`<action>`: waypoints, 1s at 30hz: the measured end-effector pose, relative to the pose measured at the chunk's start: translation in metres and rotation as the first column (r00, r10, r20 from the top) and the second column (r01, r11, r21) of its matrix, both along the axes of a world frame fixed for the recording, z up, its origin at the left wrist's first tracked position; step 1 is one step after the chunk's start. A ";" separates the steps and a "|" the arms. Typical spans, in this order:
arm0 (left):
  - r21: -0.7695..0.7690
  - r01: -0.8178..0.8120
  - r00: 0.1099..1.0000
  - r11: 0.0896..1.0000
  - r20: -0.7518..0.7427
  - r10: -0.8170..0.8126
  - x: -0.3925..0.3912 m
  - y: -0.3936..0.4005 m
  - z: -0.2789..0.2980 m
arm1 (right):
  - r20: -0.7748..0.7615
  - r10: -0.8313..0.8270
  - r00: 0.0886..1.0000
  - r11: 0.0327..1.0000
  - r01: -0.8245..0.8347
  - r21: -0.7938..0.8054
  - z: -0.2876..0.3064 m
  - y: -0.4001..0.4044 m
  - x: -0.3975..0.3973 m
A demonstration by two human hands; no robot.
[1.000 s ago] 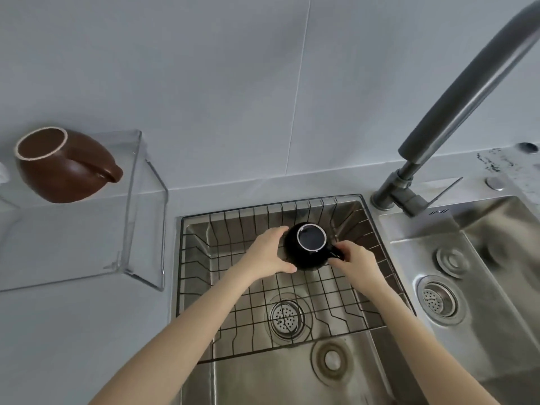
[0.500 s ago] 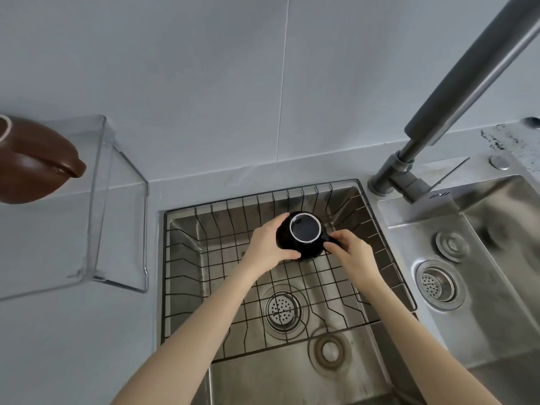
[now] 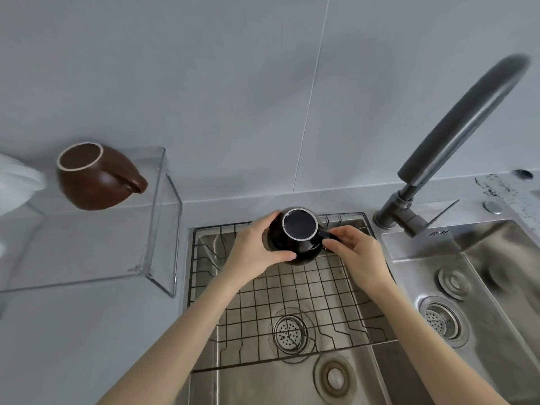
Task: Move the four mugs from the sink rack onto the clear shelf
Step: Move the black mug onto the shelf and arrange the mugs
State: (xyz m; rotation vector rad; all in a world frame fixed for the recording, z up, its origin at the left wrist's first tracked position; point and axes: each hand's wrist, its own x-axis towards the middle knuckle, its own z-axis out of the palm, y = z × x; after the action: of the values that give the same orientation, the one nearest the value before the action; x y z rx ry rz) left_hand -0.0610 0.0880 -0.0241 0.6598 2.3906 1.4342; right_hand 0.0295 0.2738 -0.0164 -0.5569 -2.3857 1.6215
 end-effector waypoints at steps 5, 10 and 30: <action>0.059 -0.073 0.992 0.996 -0.095 0.079 -0.002 -0.045 0.047 | -0.105 0.123 0.987 0.991 -0.128 -0.048 0.050 -0.035 -0.016; 0.135 -0.144 0.969 0.980 -0.180 0.167 -0.005 -0.098 0.096 | -0.199 0.243 0.949 0.960 -0.264 -0.088 0.098 -0.082 -0.038; 0.063 -0.394 0.913 0.917 -0.090 0.399 -0.012 -0.266 0.113 | -0.091 0.510 0.855 0.859 -0.511 0.008 0.104 -0.244 -0.109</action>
State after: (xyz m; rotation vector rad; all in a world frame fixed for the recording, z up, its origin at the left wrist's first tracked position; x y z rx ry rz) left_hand -0.0726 -0.1785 0.0884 0.2641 2.6928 1.6444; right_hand -0.0796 0.0300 0.0877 0.1787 -2.5941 1.8081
